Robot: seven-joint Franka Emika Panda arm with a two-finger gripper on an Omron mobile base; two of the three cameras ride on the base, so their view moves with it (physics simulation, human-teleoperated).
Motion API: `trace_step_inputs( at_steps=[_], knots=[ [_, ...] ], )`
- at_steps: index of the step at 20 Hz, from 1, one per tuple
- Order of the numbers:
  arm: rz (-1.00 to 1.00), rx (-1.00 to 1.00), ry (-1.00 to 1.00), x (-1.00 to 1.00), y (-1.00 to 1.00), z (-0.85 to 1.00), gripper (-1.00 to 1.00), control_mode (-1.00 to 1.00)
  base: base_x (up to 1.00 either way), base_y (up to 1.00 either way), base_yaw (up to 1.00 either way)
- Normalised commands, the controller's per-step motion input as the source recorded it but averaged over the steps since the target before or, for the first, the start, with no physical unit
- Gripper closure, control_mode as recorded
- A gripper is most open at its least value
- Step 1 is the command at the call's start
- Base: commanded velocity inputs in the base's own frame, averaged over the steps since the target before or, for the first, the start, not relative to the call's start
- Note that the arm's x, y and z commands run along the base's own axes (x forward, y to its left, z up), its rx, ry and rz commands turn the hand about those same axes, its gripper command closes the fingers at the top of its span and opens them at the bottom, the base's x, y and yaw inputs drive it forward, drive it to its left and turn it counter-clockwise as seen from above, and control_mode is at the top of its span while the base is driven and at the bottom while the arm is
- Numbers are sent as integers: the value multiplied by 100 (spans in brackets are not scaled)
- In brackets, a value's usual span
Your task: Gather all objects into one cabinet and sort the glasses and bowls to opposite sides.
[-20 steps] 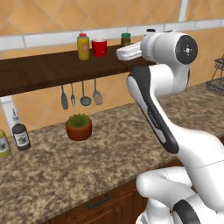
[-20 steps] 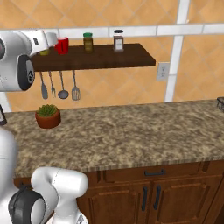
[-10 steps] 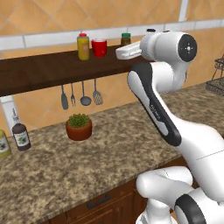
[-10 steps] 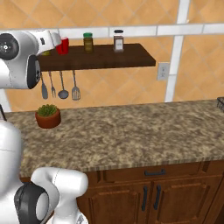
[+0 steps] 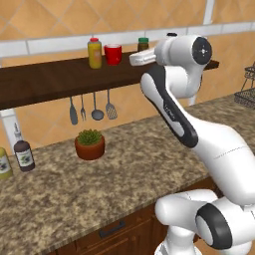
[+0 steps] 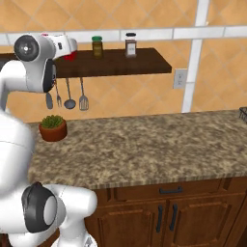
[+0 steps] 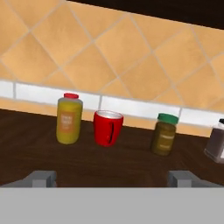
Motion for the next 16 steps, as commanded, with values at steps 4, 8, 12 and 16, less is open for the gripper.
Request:
trace_step_inputs(
  at_steps=[4, 8, 12, 16],
  knots=[
    [0, 11, 7, 39, 0, -4, -100, -100, 0, 0, 0],
    [0, 9, 3, 32, 0, 0, -100, -100, 0, 0, 0],
    [0, 4, 2, 46, 4, 0, -100, -100, 0, 0, 0],
    [0, 0, 1, 47, 16, -1, -100, -100, 0, 0, 0]
  ],
)
